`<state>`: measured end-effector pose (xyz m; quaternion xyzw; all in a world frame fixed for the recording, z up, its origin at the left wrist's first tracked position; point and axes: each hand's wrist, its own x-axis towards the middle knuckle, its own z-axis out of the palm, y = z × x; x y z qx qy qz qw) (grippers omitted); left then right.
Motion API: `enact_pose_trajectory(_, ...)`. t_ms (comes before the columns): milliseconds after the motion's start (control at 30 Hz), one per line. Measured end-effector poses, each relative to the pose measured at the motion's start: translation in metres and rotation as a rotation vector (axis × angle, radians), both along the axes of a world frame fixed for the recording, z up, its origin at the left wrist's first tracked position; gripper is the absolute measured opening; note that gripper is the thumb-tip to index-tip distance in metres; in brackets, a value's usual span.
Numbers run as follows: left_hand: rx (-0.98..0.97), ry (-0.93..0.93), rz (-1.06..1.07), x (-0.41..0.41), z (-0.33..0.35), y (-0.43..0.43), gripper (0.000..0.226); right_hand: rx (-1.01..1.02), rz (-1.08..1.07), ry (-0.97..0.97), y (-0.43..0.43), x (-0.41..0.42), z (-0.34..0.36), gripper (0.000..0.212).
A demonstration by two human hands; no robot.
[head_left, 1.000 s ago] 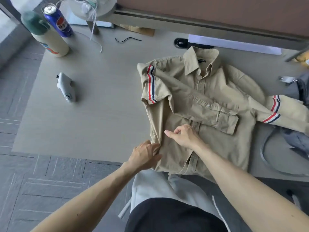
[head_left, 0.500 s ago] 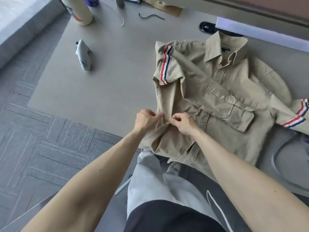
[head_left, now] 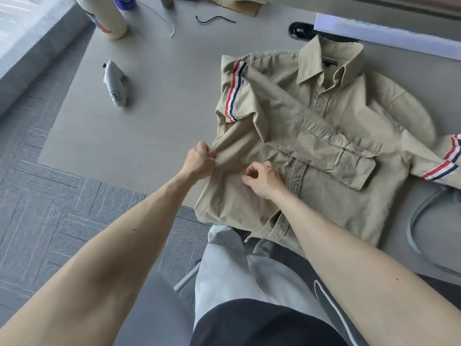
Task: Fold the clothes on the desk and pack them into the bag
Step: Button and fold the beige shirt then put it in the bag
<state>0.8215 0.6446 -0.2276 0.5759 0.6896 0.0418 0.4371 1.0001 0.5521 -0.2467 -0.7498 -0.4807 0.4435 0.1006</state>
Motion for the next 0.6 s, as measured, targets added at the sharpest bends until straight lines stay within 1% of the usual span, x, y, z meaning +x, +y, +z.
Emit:
enact_pose_trajectory(33, 0.015, 0.005, 0.008, 0.001, -0.003, -0.002, 0.009, -0.007, 0.009, -0.003, 0.001, 0.001, 0.0, 0.017)
enact_pose_trajectory(100, 0.005, -0.044, 0.077, 0.003, -0.007, -0.009, 0.018, -0.031, 0.028, -0.017, 0.004, 0.003, -0.001, 0.024)
enact_pose_trajectory(167, -0.102, -0.13, 0.134, 0.001, -0.008, -0.017, 0.027, -0.044, 0.047, -0.03, 0.007, 0.004, -0.002, 0.028)
enact_pose_trajectory(233, -0.271, -0.184, 0.056, -0.008, -0.007, -0.025, 0.027, -0.039, 0.053, -0.03, 0.009, 0.005, -0.002, 0.028)
enact_pose_trajectory(300, -0.356, -0.16, -0.095, -0.02, -0.01, -0.031, 0.03, -0.038, 0.053, -0.028, 0.009, 0.006, -0.003, 0.023)
enact_pose_trajectory(333, -0.342, -0.143, -0.131, -0.024, -0.012, -0.033, 0.032, -0.038, 0.056, -0.025, 0.009, 0.006, -0.003, 0.021)
enact_pose_trajectory(367, -0.288, -0.123, -0.141, -0.027, -0.014, -0.035, 0.03, -0.037, 0.057, -0.019, 0.009, 0.007, -0.003, 0.019)
enact_pose_trajectory(400, -0.224, -0.101, -0.141, -0.027, -0.014, -0.037, 0.024, -0.034, 0.055, -0.011, 0.009, 0.008, -0.003, 0.019)
enact_pose_trajectory(433, -0.163, -0.086, -0.127, -0.027, -0.014, -0.04, 0.019, -0.03, 0.054, -0.004, 0.009, 0.009, -0.003, 0.018)
enact_pose_trajectory(500, -0.067, -0.042, -0.079, -0.031, -0.018, -0.048, 0.019, -0.025, 0.065, -0.004, 0.009, 0.011, -0.004, 0.018)
enact_pose_trajectory(600, 0.014, 0.066, 0.006, -0.046, -0.02, -0.062, 0.016, -0.016, 0.082, -0.01, 0.01, 0.011, -0.004, 0.011)
